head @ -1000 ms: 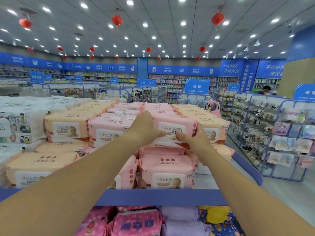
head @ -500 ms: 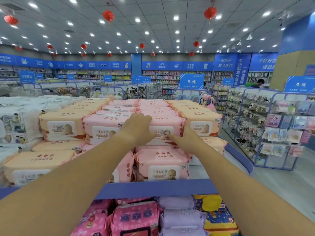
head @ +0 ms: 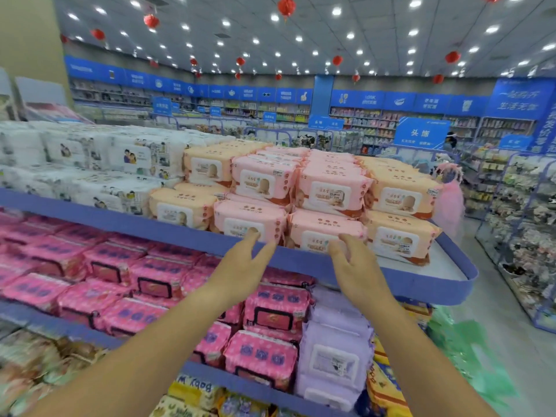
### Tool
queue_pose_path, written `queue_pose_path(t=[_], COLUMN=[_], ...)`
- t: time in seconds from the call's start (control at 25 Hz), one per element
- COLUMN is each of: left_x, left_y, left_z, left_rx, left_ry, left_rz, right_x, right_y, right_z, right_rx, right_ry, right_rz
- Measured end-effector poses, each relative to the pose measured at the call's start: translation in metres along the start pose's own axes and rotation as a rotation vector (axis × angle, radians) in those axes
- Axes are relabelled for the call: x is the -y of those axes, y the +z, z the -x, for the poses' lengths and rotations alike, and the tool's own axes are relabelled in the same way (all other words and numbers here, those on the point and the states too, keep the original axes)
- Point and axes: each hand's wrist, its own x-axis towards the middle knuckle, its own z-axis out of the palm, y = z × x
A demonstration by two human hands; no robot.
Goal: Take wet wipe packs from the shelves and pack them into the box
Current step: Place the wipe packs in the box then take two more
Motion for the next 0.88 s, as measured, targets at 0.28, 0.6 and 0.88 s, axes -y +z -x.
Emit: queue_pose_path(t=[0.28, 0.6, 0.88], left_x=[0.109, 0.236, 0.362], left_y=[-0.08, -0.266, -0.446], left_z=[0.121, 0.269, 0.385], left_rx=[-0.108, -0.277, -0.41], left_ry=[-0.284, -0.474, -0.653], left_rz=[0.077, 0.023, -0.07], right_x=[0.049, 0.195, 0.343], right_y=[0.118, 0.338, 0.54], right_z=[0.092, 0.193, 0.265], right_rx=[0.24, 0.61, 0.845], right_ry=[-0.072, -0.044, -0.053], right_rz=[-0.069, -0.151, -0.211])
